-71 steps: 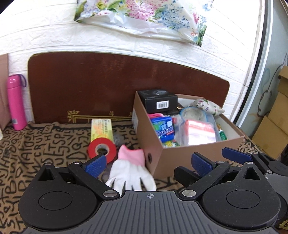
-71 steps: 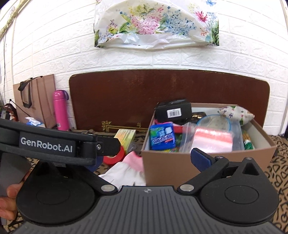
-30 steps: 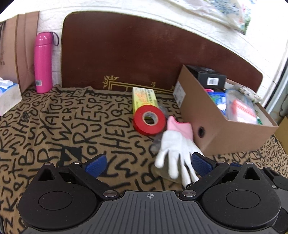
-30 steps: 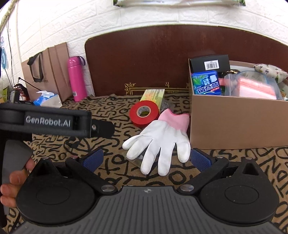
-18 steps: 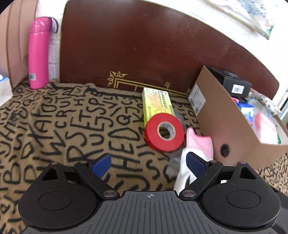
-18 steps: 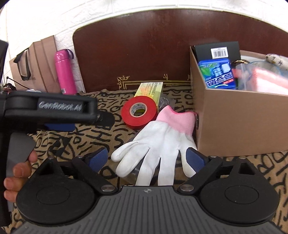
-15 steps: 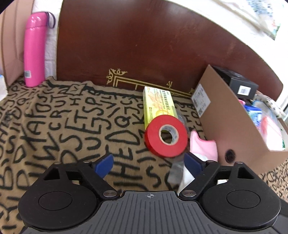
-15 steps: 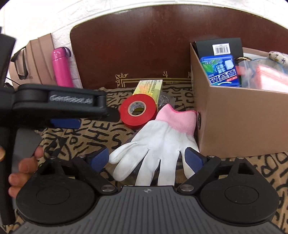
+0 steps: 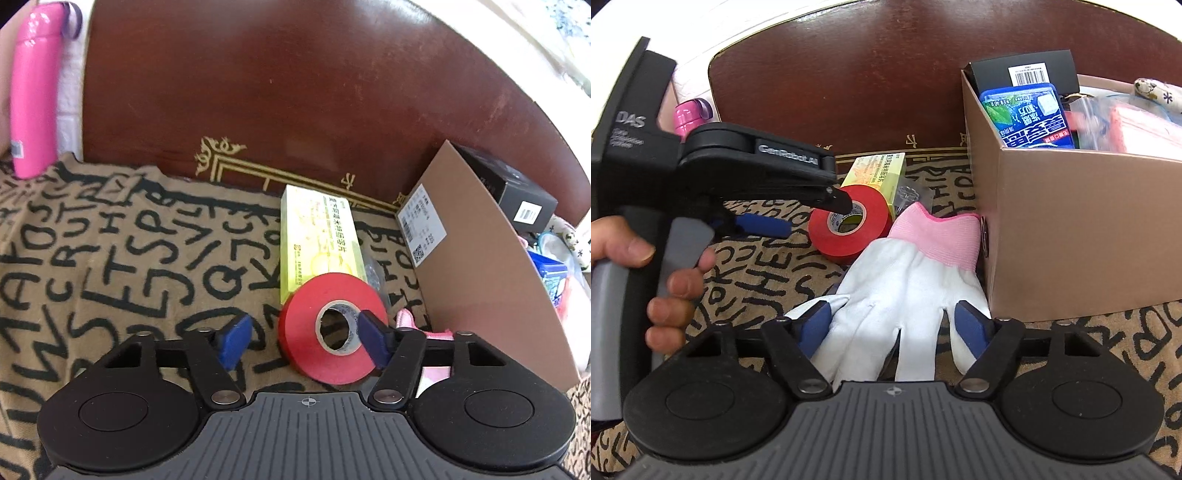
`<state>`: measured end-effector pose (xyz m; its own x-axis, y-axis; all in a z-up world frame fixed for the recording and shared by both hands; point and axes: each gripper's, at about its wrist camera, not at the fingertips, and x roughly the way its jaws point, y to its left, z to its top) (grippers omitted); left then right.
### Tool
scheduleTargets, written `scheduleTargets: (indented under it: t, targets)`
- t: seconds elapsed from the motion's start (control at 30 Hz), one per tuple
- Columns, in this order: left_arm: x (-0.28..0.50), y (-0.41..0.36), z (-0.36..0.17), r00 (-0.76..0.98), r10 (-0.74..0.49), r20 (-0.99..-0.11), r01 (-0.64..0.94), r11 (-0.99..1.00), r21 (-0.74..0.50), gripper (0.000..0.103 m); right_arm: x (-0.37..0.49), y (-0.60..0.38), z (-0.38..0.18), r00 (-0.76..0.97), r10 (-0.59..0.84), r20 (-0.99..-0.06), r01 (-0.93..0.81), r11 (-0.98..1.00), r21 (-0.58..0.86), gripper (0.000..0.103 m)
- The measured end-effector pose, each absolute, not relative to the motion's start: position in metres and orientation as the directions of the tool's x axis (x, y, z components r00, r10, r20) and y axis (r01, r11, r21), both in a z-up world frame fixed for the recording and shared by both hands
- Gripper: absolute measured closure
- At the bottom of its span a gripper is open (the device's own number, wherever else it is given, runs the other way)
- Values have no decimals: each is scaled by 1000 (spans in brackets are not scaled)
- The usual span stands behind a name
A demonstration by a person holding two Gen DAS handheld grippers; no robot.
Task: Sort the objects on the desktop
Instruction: 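Grasp the red tape roll with the left gripper while the right gripper grasps the white glove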
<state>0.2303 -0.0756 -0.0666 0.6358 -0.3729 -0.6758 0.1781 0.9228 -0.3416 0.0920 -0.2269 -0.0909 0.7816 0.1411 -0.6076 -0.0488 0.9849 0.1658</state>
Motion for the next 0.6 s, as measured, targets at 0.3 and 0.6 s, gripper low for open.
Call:
scheduleTargets:
  t: [0.3, 0.6]
  targets:
    - [240, -80, -77, 614, -357, -704, 183, 932, -312, 76, 94, -229, -90, 772, 154, -616, -60, 984, 171, 51]
    - [215, -72, -69, 609, -350, -712, 205, 936, -285, 77, 83, -237, -76, 774, 156, -613, -90, 986, 137, 91]
